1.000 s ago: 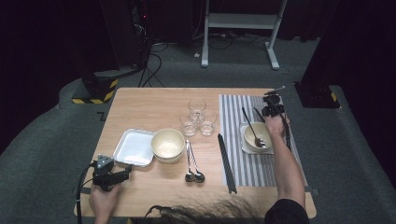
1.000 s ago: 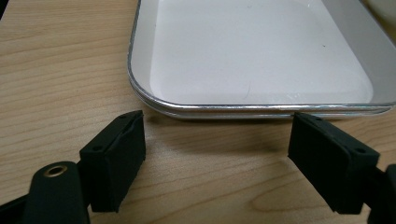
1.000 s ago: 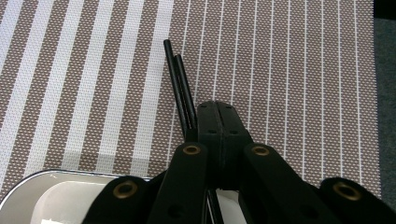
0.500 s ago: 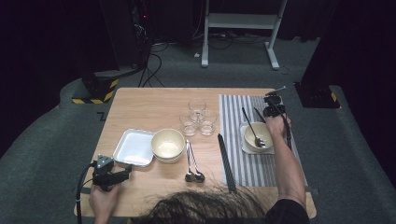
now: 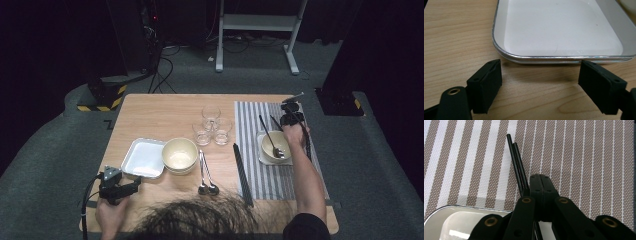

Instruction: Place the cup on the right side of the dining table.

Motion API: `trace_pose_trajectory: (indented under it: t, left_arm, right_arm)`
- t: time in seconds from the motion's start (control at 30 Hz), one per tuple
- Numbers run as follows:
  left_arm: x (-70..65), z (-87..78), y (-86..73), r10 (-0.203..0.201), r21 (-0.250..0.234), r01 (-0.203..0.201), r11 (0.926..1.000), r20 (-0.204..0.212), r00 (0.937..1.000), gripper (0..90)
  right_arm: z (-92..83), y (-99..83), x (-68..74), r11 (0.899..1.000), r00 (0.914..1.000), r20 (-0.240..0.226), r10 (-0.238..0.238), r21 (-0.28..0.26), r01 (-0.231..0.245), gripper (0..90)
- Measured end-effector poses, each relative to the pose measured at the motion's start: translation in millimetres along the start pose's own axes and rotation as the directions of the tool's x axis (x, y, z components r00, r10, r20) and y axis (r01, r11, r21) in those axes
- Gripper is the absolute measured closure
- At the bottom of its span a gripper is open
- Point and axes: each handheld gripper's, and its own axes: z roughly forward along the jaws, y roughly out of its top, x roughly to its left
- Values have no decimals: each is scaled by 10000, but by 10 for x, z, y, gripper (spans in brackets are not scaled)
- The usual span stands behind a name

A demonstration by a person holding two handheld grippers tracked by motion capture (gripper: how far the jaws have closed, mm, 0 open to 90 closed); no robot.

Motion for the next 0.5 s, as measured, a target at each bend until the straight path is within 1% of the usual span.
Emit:
trace_pose_trajectory:
  t: [0.17, 0.23, 0.5]
  left_arm:
    - [1, -1, -1, -21, -2, 21, 10000, 24, 10000, 191]
    - [1, -2, -1, -14, 0, 14, 10000, 28, 10000, 191]
    - [-3, 0, -1, 1, 2, -1, 10000, 12, 10000, 191]
  right_arm:
    - [16, -4, 37, 9999, 9998, -196, -66, 104, 68, 898]
    - [21, -4, 54, 9998, 9997, -157, -167, 135, 169, 898]
    - [19, -10, 50, 9998, 9994, -316, -157, 149, 162, 898]
